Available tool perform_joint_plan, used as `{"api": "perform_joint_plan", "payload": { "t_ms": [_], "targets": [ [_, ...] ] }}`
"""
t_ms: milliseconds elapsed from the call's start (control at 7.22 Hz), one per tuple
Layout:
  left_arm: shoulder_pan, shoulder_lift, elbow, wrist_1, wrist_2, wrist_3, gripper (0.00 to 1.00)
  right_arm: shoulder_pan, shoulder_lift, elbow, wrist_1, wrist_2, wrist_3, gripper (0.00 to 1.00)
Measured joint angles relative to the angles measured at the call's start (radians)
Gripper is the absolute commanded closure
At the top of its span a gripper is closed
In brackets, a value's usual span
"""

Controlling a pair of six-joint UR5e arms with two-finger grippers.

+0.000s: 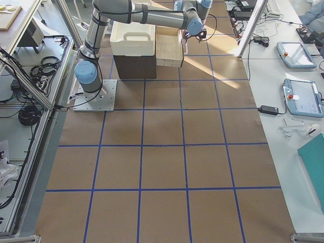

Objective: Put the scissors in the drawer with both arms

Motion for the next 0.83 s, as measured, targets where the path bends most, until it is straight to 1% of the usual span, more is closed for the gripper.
{"api": "perform_joint_plan", "payload": {
  "t_ms": [277, 554, 831],
  "targets": [
    [-0.035, 0.018, 0.001, -0.027, 0.001, -0.072, 1.0, -0.03, -0.078, -0.004, 0.147, 0.0, -0.001, 0.0],
    [-0.113, 0.053, 0.001, -0.056, 0.009, -0.128, 1.0, -0.104, -0.184, 0.001, 0.245, -0.014, 0.027, 0.0],
    [-0.193, 0.097, 0.001, -0.091, 0.009, -0.196, 1.0, -0.177, -0.274, 0.012, 0.355, -0.035, 0.091, 0.0]
  ]
}}
